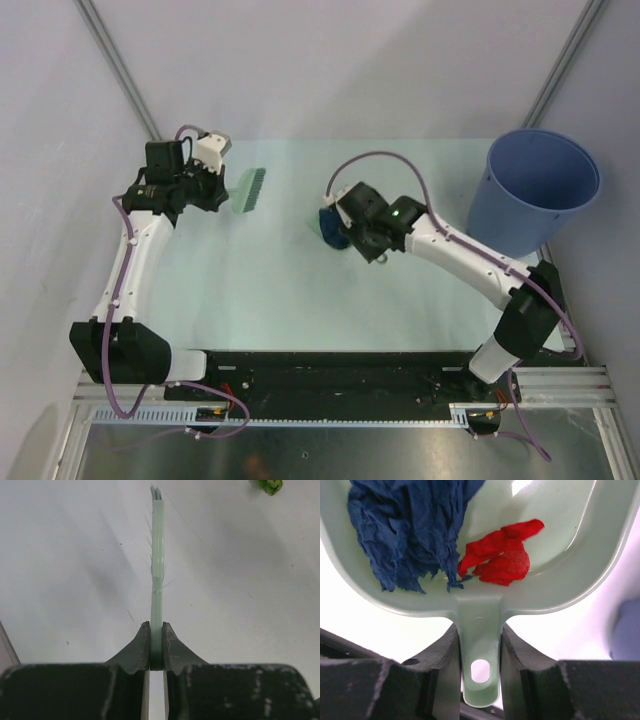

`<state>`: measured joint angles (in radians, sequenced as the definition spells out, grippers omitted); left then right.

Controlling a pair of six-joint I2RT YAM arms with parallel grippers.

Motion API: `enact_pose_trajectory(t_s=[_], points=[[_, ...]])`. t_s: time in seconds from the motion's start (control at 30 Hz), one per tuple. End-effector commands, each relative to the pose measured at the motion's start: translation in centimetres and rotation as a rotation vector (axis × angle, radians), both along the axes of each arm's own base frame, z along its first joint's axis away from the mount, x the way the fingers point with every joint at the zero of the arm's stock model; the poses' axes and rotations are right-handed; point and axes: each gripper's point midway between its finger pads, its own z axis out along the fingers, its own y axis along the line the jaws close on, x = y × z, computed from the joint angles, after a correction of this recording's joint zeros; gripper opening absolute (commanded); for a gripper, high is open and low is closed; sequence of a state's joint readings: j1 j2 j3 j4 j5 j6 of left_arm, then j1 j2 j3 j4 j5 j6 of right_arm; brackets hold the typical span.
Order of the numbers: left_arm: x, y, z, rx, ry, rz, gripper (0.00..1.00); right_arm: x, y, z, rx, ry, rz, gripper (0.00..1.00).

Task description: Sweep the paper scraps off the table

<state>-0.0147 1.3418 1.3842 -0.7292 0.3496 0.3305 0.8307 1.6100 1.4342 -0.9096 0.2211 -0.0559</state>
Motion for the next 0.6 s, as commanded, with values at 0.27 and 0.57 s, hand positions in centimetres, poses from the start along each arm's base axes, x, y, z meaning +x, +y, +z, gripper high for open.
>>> enact_pose_trajectory(t_s=[0.27, 0.57], points=[[-0.3, -0.3, 0.4, 0.035, -0.038, -0.076, 0.0, 6.6, -20.4, 19.0, 0.08, -0.407, -0.633, 0.0], [-0.8, -0.8, 0.1, 0.031, -0.037, -0.118, 0.0, 1.0, -38.3, 28.3, -0.523, -0.904, -0.823, 0.0]])
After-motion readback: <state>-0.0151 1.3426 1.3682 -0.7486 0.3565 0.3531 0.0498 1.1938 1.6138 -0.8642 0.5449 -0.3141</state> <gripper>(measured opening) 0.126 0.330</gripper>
